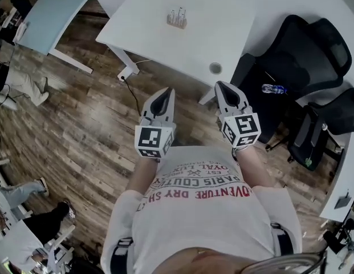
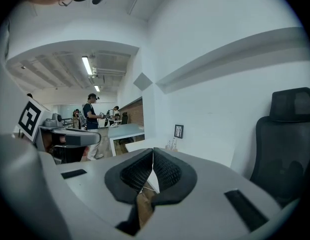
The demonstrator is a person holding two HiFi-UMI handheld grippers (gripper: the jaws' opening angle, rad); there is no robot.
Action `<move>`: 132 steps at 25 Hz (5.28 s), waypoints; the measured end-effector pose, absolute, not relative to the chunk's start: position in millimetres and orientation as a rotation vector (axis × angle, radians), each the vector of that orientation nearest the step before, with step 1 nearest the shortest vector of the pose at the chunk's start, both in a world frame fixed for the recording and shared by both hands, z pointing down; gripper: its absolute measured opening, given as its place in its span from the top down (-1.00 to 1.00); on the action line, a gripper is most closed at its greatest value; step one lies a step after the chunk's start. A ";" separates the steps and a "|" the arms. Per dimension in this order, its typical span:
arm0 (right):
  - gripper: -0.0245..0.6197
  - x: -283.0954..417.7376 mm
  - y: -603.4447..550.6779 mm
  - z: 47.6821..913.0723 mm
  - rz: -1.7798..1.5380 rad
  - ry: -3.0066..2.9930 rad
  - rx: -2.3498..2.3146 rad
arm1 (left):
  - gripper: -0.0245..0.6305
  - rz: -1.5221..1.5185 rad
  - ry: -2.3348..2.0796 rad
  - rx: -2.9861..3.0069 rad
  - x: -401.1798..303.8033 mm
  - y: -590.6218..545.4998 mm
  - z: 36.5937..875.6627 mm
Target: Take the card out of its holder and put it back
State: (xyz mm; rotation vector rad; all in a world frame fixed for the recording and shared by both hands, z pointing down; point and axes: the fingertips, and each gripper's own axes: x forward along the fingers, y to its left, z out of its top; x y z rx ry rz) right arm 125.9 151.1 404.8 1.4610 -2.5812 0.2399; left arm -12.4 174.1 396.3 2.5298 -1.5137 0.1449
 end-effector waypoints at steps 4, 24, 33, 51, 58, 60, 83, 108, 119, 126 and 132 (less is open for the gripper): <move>0.85 77.4 100.0 403.4 0.254 -2.546 1.541 | 0.85 0.159 -1.458 2.554 -65.1 112.7 395.2; 0.85 13.1 -62.3 438.5 0.370 -2.521 1.586 | 0.85 0.214 -1.370 2.507 -131.5 -52.8 434.1; 0.85 37.1 -154.2 447.2 0.441 -2.557 1.565 | 0.85 0.309 -1.310 2.544 -92.8 -160.3 434.4; 0.84 43.3 -243.5 501.7 0.503 -2.472 1.402 | 0.85 0.430 -1.044 2.556 -62.9 -273.5 474.5; 0.40 60.7 -255.3 525.5 0.597 -2.432 1.378 | 0.85 0.512 -0.943 2.567 -55.8 -293.1 495.9; 0.40 58.7 -258.6 536.8 0.595 -2.420 1.326 | 0.85 0.533 -0.929 2.556 -56.7 -297.5 506.5; 0.75 22.7 -278.0 560.8 0.434 -2.633 0.570 | 0.85 0.594 -0.916 2.508 -57.4 -307.1 536.4; 0.81 20.7 -287.1 515.8 0.300 -2.726 0.557 | 0.85 0.573 -0.954 2.518 -64.2 -322.9 527.5; 0.81 27.7 -283.8 481.3 0.251 -2.687 0.860 | 0.85 0.494 -0.942 2.603 -69.3 -325.3 493.3; 0.81 37.6 -275.8 481.4 0.293 -2.566 1.235 | 0.85 0.444 -0.954 2.676 -77.0 -319.2 465.9; 0.81 52.4 -265.7 485.1 0.393 -2.403 1.600 | 0.85 0.428 -0.988 2.700 -83.0 -315.7 455.0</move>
